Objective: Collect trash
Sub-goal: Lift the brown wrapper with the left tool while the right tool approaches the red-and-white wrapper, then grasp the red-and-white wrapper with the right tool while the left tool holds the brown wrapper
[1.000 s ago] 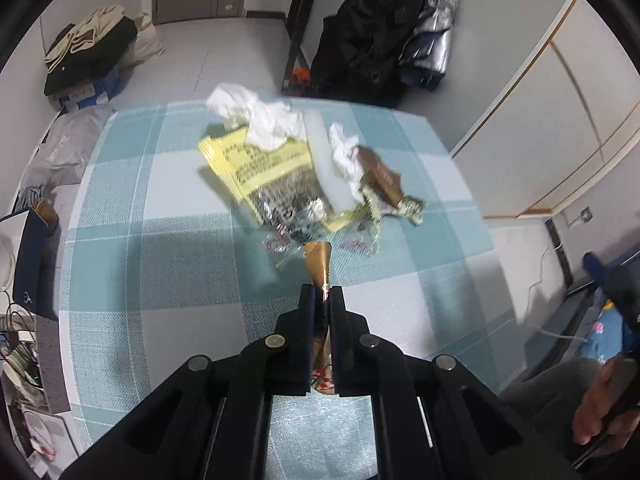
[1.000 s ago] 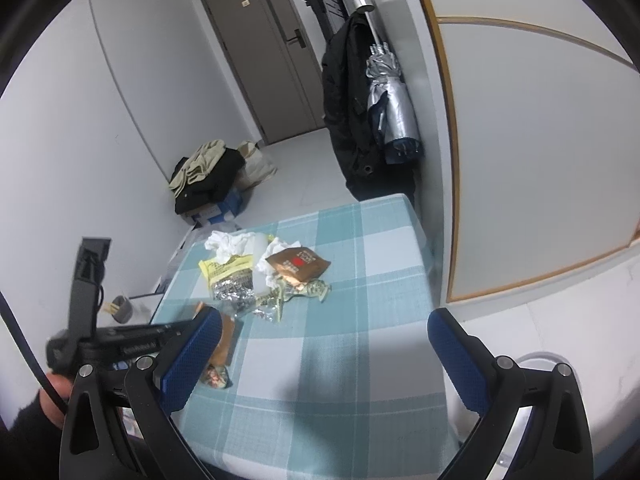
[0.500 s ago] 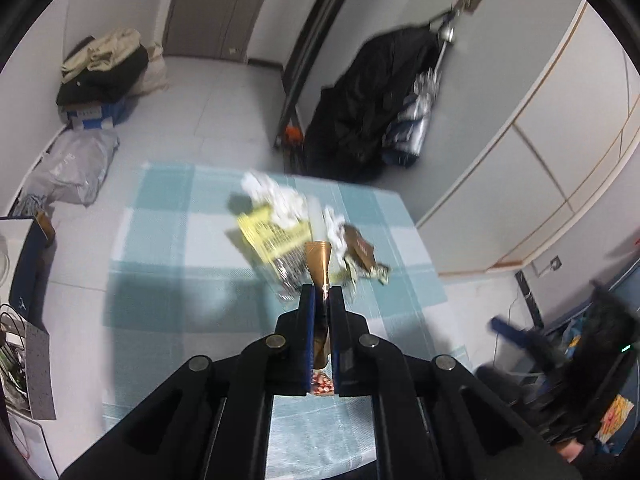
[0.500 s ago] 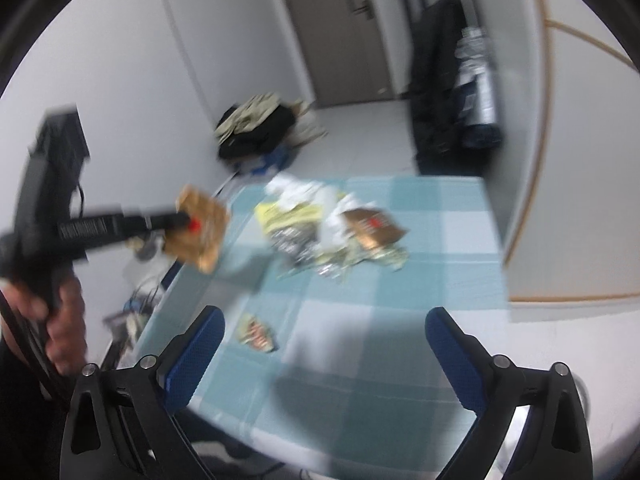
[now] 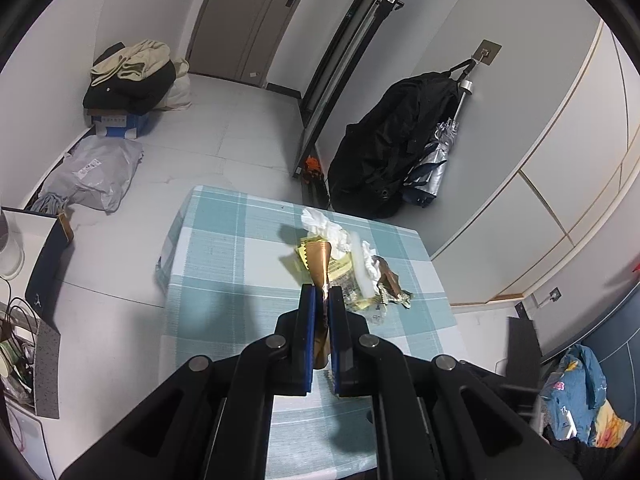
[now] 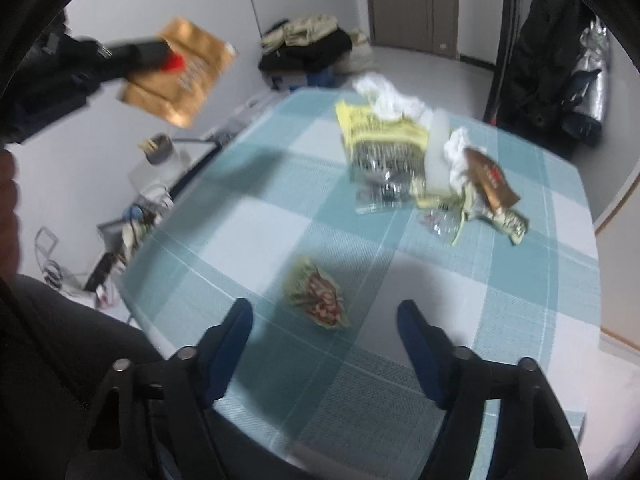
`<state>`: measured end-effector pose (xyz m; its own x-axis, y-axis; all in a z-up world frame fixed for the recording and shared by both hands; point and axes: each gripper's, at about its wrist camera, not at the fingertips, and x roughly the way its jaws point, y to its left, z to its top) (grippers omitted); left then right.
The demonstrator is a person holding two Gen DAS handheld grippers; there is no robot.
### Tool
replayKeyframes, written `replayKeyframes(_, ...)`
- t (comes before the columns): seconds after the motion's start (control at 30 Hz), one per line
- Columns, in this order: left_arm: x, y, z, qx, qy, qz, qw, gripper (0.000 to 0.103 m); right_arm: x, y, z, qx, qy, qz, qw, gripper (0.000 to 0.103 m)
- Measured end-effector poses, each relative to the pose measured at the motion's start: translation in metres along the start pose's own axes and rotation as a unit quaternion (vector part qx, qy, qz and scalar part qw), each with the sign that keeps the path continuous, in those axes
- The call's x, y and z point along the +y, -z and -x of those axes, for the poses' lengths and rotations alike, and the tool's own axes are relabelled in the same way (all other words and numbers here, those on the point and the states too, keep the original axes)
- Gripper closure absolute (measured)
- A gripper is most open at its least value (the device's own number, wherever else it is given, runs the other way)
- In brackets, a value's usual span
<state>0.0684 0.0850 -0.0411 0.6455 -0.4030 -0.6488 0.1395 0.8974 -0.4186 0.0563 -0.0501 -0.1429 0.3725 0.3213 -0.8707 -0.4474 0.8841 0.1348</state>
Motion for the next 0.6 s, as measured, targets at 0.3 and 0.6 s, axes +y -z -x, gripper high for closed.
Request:
replayKeyframes(0.3,0.007,-0.001,0.001,0.005,0.009,0.005,0.9999,0.101,-0.007,-0.004,-0.017,0.015,-0.017,-0.023,0.999,0.066)
replayKeyframes(0.6,0.001,0.002,-0.005,0.016,0.006,-0.004,0.9998,0.101,-0.016,-0.003,-0.012,0.010,-0.020,-0.038,0.999,0.087)
